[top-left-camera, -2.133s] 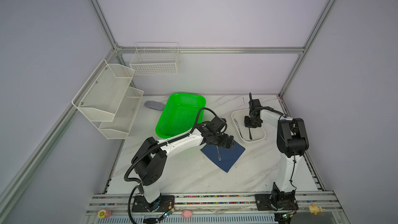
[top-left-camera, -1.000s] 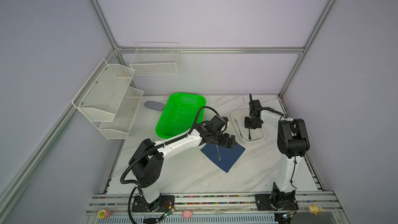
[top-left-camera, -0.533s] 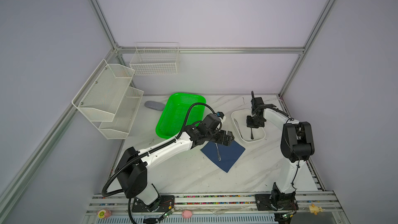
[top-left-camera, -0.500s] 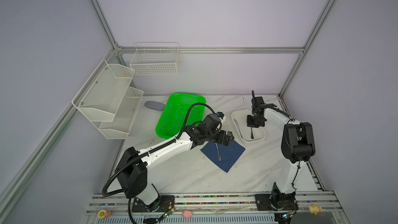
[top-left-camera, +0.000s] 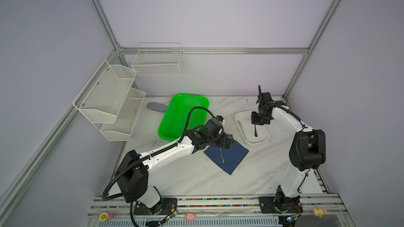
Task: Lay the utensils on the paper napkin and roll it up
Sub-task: 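Carry the spoon with the right gripper and lay it beside the fork on the napkin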
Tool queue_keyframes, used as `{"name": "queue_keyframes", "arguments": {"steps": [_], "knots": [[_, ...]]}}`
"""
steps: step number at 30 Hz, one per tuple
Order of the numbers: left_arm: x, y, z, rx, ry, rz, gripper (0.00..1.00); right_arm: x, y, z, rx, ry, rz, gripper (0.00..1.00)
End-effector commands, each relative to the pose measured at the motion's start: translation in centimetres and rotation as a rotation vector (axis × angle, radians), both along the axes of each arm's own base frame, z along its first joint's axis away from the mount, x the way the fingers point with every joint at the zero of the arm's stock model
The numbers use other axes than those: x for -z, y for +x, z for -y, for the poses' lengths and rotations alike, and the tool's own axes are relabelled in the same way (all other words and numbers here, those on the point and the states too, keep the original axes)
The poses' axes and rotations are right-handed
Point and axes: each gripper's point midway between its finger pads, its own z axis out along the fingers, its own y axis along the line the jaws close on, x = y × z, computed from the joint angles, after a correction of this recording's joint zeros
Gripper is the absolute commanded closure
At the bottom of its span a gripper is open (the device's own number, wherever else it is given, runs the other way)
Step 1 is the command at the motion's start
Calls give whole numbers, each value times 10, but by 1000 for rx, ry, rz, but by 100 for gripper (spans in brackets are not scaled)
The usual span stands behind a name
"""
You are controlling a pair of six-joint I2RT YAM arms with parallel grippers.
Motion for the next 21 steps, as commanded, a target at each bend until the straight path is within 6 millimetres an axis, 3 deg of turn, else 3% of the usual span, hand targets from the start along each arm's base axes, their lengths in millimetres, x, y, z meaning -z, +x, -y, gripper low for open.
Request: {"name": "queue_keyframes", "arguments": {"steps": [1,10,15,21], "knots": [[-12,3,-13,-70,-32,58,0,-25,-20,-23,-64,38,15,94],[-11,-1,-49,-199,-71,92,0,-23,-67,-91,-190,116,-3,94],[7,-13,-66,-248,-80,46,0,-8,-92,-123,-206,140,-28,94],[4,-19,-69,-236,-105,54,0,23,-116,-160,-226,171,-68,94]]}}
